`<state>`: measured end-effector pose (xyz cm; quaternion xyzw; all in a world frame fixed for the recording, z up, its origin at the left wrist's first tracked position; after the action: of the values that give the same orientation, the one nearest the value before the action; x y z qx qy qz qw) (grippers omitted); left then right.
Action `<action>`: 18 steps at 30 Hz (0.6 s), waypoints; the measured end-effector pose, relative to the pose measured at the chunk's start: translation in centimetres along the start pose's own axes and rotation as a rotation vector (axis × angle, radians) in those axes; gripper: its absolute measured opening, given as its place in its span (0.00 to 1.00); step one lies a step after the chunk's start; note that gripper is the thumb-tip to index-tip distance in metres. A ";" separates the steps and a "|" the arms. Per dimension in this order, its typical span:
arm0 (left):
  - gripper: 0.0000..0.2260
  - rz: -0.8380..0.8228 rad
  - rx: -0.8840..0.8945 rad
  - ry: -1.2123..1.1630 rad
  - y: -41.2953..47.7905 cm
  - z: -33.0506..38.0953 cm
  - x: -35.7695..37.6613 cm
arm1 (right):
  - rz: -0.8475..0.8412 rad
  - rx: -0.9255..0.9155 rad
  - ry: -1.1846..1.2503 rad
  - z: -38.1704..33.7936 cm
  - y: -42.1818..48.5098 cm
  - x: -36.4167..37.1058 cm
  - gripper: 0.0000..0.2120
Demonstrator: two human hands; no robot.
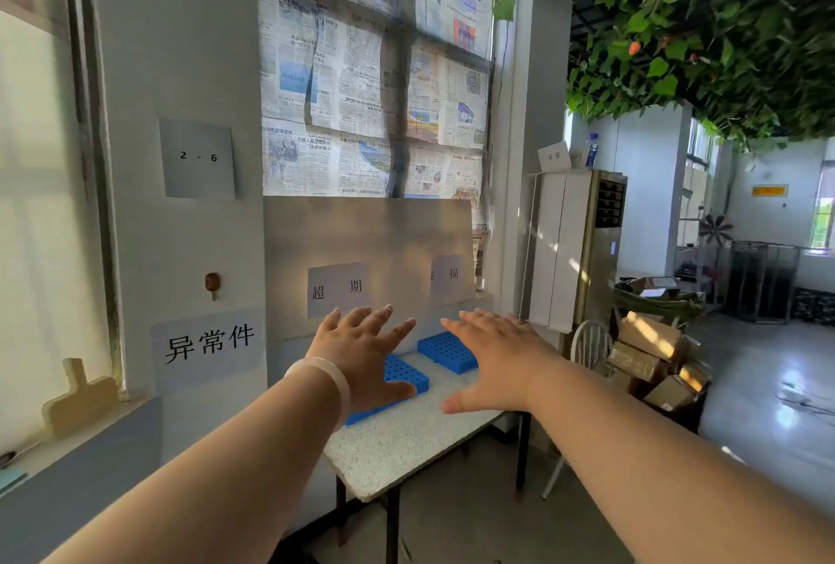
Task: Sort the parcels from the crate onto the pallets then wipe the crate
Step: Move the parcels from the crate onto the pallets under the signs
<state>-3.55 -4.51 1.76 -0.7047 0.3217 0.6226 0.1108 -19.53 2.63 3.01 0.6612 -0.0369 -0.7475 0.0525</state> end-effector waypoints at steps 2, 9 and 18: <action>0.40 -0.001 0.012 0.013 0.1 -0.8 0.1 | -0.022 0.001 -0.015 -0.6 0.5 0.4 0.53; 0.40 0.035 0.036 0.020 1.4 -2.9 1.1 | 0.000 0.026 -0.018 -1.6 2.6 1.2 0.53; 0.40 0.021 0.066 -0.016 4.4 -2.5 3.3 | 0.002 0.054 0.005 -0.8 4.7 3.2 0.52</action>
<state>-4.06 -10.38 0.24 -0.6922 0.3486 0.6184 0.1299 -19.00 -2.39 0.35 0.6643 -0.0578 -0.7444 0.0355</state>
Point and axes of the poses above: each hand's wrist, its own y-axis towards the middle knuckle, its own x-axis out of the palm, z = x × y, the point moved 6 cm from there along y, towards the middle knuckle, and after that the axes turned 3 degrees about -z, right-handed, at the moved point
